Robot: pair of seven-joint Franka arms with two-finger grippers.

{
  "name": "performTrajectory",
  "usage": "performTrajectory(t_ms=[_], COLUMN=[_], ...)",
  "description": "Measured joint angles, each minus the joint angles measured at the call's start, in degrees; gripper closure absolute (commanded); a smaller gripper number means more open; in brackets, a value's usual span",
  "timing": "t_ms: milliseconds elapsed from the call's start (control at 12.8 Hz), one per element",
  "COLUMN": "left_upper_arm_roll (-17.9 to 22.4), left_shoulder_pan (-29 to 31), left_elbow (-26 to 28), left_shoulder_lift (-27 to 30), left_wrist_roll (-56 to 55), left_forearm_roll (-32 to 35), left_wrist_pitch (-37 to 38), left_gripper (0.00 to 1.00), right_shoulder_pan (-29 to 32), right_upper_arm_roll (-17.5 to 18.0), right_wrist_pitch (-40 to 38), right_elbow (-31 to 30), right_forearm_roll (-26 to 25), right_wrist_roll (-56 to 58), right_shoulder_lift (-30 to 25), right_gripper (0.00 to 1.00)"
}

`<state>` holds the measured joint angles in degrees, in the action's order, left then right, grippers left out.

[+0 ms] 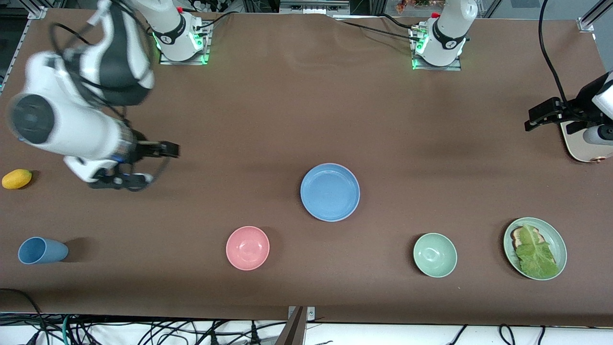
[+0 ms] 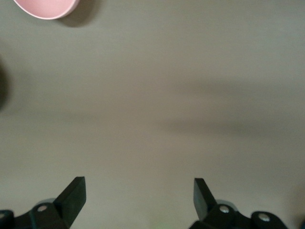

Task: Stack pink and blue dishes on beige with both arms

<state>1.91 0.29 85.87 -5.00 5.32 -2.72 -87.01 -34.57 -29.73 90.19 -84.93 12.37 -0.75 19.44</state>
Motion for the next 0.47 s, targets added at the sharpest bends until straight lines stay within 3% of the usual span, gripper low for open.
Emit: performTrajectory(t_ms=[156, 233, 467], left_upper_arm_roll=[0.08, 0.13, 0.24], left_shoulder_pan=[0.09, 0.13, 0.23], left_elbow=[-0.04, -0.04, -0.04], left_shoulder_lift=[-0.02, -0.07, -0.32], left_wrist_roll=[0.82, 1.02, 1.6], left_forearm_roll=[0.0, 0.0, 0.01], left_wrist_pitch=[0.0, 0.0, 0.0], left_gripper=[0.0, 0.0, 0.0], right_shoulder_pan=[2.39, 5.04, 17.82], right_upper_arm_roll=[-0.59, 1.32, 15.18], right_wrist_pitch=[-1.73, -2.09, -5.8], right_elbow=[0.19, 0.46, 3.54], right_forearm_roll=[-1.26, -2.32, -9.46], right_wrist_roll=[2.13, 2.66, 6.37], right_shoulder_lift=[-2.67, -3.97, -6.08], right_gripper=[0.0, 0.0, 0.0])
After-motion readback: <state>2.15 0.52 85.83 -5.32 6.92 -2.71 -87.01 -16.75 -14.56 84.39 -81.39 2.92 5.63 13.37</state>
